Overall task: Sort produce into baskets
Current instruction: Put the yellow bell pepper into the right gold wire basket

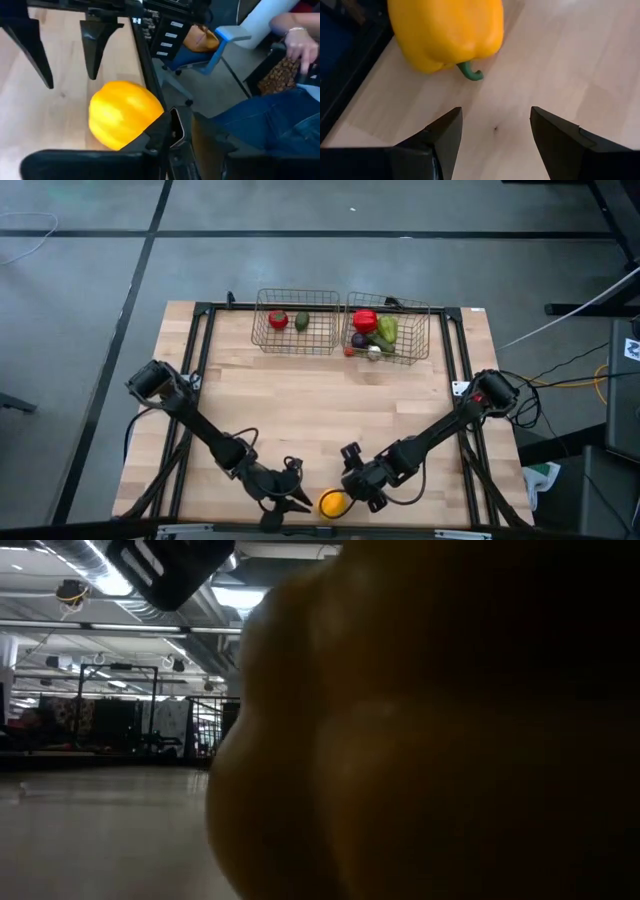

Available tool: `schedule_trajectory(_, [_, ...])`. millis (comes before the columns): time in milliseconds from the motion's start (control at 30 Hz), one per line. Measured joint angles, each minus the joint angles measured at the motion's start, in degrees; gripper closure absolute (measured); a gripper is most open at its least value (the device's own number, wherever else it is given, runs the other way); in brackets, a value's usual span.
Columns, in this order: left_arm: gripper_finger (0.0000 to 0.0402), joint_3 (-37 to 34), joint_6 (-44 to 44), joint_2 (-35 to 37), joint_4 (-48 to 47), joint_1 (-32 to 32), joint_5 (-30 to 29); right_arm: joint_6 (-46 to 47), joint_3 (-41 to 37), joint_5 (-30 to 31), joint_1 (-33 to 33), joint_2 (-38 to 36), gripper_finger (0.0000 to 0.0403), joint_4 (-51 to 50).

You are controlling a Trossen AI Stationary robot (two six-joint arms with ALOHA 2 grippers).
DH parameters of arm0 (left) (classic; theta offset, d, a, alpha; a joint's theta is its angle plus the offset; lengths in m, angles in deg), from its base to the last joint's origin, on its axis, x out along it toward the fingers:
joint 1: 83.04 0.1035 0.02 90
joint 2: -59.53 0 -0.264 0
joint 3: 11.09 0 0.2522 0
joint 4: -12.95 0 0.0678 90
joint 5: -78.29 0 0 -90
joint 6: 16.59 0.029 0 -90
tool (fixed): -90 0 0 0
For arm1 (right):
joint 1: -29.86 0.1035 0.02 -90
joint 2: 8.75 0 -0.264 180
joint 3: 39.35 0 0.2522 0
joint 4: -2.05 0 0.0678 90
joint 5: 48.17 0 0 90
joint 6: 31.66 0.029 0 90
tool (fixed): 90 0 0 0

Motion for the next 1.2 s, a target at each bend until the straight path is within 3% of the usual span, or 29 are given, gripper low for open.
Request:
schedule_trajectory(200, [0.0349, 1.3, -1.7, -4.6, 5.4, 0.1, -0.1, -0.1, -3.1, -2.8, 0.0, 0.0, 0.0169, 6.7])
schedule_trajectory(500, [0.0377, 7.3, -1.8, -10.9, 4.8, 0.1, 1.6, -0.1, -5.0, -2.7, 0.0, 1.7, 0.0169, 13.7])
schedule_trajectory(733, [0.0398, 7.5, -2.8, -11.1, 2.2, 0.1, 1.6, -0.1, -5.0, -2.8, 0.0, 4.3, 0.0169, 17.5])
schedule_trajectory(1200, [0.0396, 7.6, -5.8, -12.5, -2.2, 1.2, 0.5, 1.8, -4.9, -5.1, 0.0, 4.5, 0.0169, 19.4])
